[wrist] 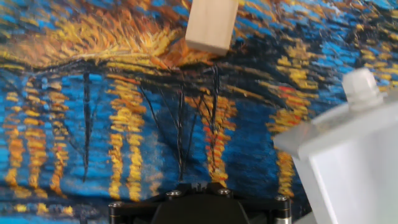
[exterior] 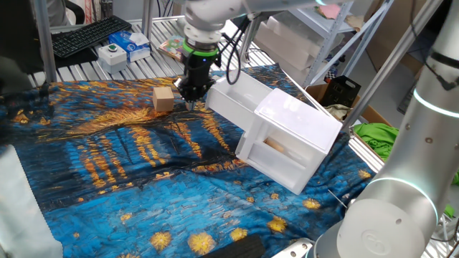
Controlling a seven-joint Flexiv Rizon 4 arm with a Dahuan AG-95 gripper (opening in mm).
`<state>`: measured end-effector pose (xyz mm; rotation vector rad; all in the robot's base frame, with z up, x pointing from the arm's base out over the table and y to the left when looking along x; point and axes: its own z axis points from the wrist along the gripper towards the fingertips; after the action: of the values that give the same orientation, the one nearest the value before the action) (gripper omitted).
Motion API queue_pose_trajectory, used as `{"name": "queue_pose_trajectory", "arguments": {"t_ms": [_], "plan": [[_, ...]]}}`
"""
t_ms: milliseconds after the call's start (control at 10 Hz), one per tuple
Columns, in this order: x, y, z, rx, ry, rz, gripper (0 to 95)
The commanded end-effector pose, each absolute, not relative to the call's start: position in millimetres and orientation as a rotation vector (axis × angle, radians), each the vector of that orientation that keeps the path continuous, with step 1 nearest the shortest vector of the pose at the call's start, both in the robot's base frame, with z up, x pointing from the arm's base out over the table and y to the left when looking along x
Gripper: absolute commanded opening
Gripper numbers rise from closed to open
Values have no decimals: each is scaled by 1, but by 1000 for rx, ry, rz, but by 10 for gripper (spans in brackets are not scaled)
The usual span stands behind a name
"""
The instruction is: Put things in the drawer
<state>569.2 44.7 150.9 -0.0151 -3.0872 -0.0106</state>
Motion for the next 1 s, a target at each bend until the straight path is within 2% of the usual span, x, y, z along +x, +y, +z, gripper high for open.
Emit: {"name": "queue_pose_trajectory", "arguments": {"t_ms": [100, 600, 1000], "plan": [[581, 50, 146, -23, -3079, -12, 0], [609, 52, 125, -31, -3072, -17, 0], [612, 48, 123, -37, -3065, -21, 0]]}}
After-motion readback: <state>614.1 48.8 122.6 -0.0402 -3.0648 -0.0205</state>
